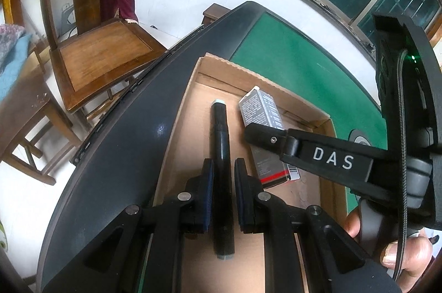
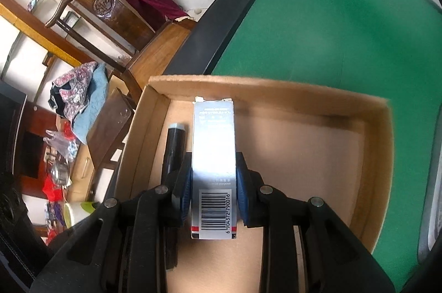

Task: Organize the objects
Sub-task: 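Lower both items into the tray and open both grippers, then lift both grippers out of the tray and move back toward the pile, then lower the left gripper toward the white square block and markers while the right approaches the yellow tape roll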

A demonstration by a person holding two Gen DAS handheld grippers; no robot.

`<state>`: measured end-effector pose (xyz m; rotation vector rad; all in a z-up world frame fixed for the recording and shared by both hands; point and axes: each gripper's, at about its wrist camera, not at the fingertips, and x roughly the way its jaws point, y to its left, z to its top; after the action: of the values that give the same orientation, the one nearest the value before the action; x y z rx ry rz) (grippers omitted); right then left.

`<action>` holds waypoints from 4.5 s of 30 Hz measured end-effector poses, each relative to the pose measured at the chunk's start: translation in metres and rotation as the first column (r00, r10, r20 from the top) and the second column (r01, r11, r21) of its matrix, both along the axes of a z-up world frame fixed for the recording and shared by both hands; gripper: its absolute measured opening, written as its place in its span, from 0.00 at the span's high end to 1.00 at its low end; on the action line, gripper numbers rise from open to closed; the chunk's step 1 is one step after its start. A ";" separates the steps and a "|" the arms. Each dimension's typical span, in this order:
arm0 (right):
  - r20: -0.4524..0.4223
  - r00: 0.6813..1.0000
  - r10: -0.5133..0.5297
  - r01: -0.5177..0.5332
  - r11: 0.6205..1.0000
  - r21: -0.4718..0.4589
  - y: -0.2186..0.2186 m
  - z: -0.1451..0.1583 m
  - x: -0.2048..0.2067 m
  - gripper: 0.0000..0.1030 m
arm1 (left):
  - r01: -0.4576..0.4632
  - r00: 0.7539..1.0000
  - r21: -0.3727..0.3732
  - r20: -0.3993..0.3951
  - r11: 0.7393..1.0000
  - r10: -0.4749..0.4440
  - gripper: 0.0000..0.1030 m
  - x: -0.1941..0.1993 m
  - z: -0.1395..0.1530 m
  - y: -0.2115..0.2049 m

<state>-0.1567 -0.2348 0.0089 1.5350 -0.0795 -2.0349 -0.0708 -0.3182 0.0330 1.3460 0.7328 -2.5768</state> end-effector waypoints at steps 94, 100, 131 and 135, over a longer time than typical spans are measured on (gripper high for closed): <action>-0.056 0.932 -0.357 0.309 0.868 -0.388 0.441 0.023 0.129 0.52 | 0.581 0.810 -0.110 -0.025 0.807 -0.586 0.51 0.128 0.019 0.317; -0.034 0.939 -0.343 0.303 0.867 -0.395 0.439 0.022 0.129 0.52 | 0.608 0.786 -0.222 0.033 0.762 -0.617 0.51 0.112 0.006 0.344; -0.057 0.971 -0.234 0.202 0.920 -0.337 0.410 0.020 0.139 0.52 | 0.402 0.915 -0.231 0.064 0.886 -0.398 0.60 0.083 -0.007 0.304; -0.136 0.974 -0.183 0.145 0.957 -0.250 0.392 0.024 0.151 0.52 | 0.403 0.914 -0.235 0.055 0.885 -0.402 0.60 0.083 -0.008 0.301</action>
<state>-0.0056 0.1572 0.0326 1.2503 -0.3875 -2.1789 0.0121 -0.0176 0.0248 1.5562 0.1286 -2.8475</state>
